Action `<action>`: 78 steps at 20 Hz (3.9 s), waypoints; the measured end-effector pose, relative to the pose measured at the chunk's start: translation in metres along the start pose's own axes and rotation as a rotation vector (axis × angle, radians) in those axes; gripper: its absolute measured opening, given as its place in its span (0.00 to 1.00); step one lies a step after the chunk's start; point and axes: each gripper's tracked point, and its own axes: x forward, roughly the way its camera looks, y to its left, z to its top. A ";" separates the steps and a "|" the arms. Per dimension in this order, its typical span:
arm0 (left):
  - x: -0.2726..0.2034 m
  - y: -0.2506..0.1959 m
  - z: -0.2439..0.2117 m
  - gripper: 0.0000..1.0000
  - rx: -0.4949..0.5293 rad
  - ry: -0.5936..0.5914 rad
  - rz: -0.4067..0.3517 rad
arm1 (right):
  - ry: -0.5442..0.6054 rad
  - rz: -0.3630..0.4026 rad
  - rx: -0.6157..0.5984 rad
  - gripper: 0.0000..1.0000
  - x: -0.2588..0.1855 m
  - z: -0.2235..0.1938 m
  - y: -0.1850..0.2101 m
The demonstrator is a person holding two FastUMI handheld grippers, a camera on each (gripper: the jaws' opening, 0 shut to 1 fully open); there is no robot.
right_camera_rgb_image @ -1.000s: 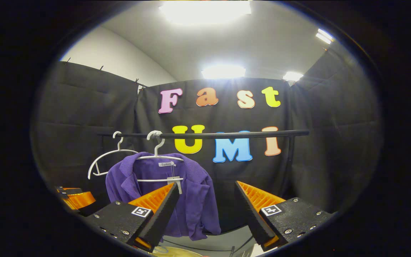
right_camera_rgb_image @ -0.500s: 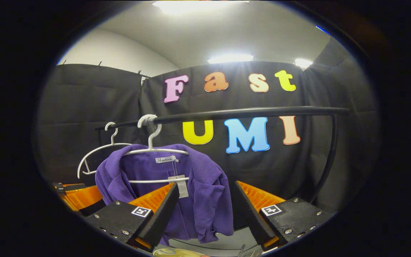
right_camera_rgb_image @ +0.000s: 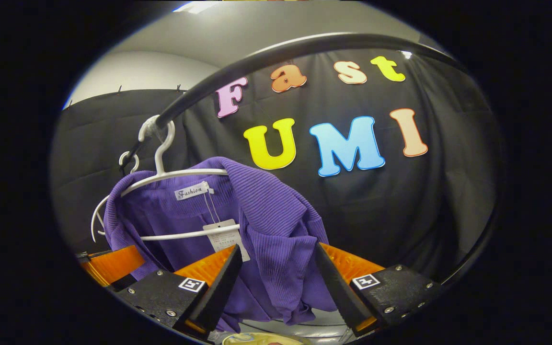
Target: Grasp the clothes on the hanger with both hands and then place them into the laundry hamper below.
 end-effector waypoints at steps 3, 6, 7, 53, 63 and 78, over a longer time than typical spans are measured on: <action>0.015 0.000 -0.003 0.95 0.020 -0.001 0.044 | 0.033 0.038 -0.018 0.95 0.021 -0.011 0.005; 0.025 0.005 -0.008 0.95 0.003 -0.005 0.112 | 0.032 0.026 -0.054 0.95 0.041 -0.015 0.005; 0.028 0.010 -0.009 0.95 0.000 -0.011 0.141 | 0.024 0.017 -0.060 0.95 0.046 -0.015 0.003; -0.059 0.104 0.106 0.03 -0.113 -0.279 -0.141 | -0.152 -0.128 -0.076 0.00 -0.040 0.016 0.005; -0.046 0.159 0.139 0.03 -0.173 -0.285 -0.221 | -0.195 -0.175 -0.061 0.00 -0.061 0.023 0.049; -0.007 0.251 0.102 0.03 -0.268 -0.208 -0.228 | -0.245 -0.211 -0.109 0.00 -0.063 0.037 0.090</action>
